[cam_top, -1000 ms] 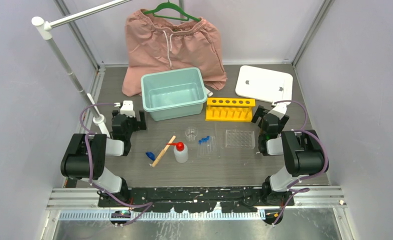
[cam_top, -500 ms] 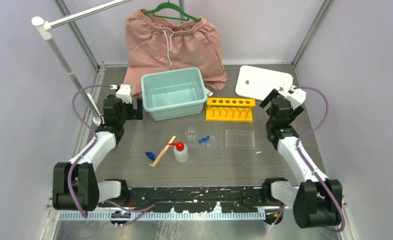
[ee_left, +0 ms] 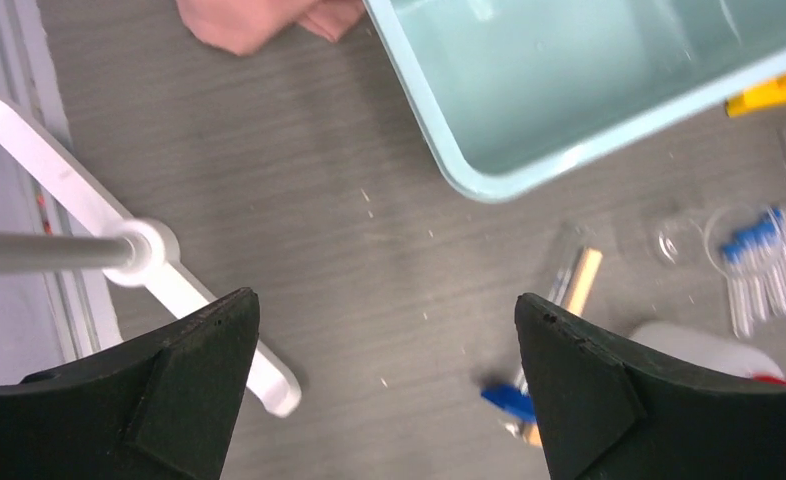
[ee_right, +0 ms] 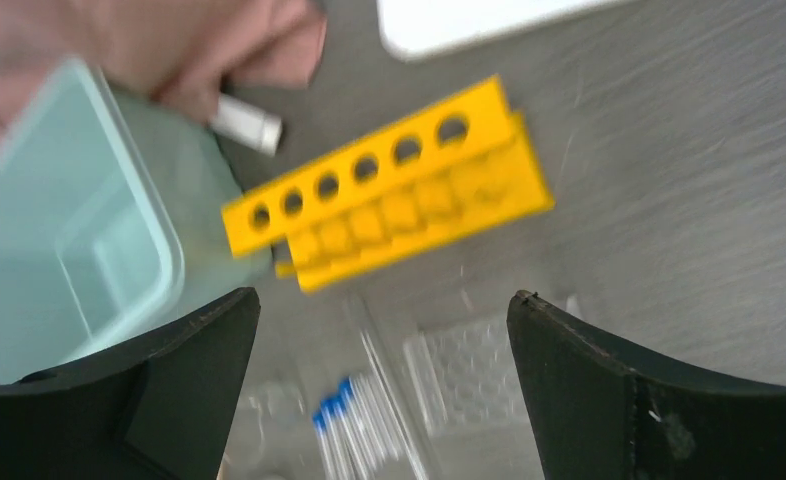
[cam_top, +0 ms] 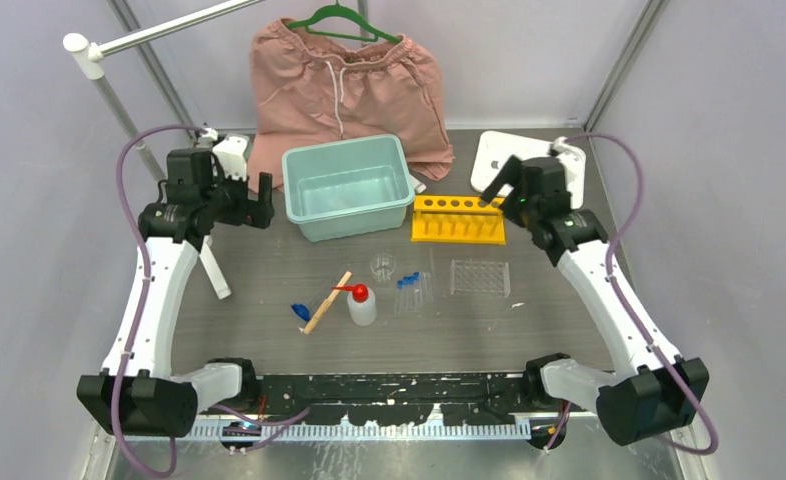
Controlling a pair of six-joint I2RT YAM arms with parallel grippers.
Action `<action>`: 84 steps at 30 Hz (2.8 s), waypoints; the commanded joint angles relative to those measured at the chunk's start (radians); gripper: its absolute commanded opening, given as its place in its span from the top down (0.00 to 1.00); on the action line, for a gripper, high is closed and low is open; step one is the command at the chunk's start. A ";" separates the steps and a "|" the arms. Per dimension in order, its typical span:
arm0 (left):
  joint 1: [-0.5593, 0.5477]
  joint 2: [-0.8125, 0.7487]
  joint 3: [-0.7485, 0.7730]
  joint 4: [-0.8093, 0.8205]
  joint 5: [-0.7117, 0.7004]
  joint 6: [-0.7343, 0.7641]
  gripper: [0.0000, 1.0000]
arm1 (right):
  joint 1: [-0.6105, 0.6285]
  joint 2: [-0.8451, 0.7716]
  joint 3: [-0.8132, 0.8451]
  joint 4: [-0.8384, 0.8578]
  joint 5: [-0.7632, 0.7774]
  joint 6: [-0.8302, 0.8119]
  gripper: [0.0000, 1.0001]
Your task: Organize the chemistry lab equipment
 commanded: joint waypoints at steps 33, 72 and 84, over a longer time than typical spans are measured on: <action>0.003 -0.103 0.067 -0.330 0.068 -0.014 0.03 | 0.359 0.634 0.046 0.084 -0.165 -0.071 0.54; 0.003 -0.133 0.204 -0.419 0.209 0.070 0.00 | 0.522 0.280 0.158 -0.146 -0.057 -0.062 0.89; -0.003 -0.104 0.207 -0.384 0.547 -0.124 0.00 | 0.730 0.472 0.666 -0.096 0.024 0.072 0.95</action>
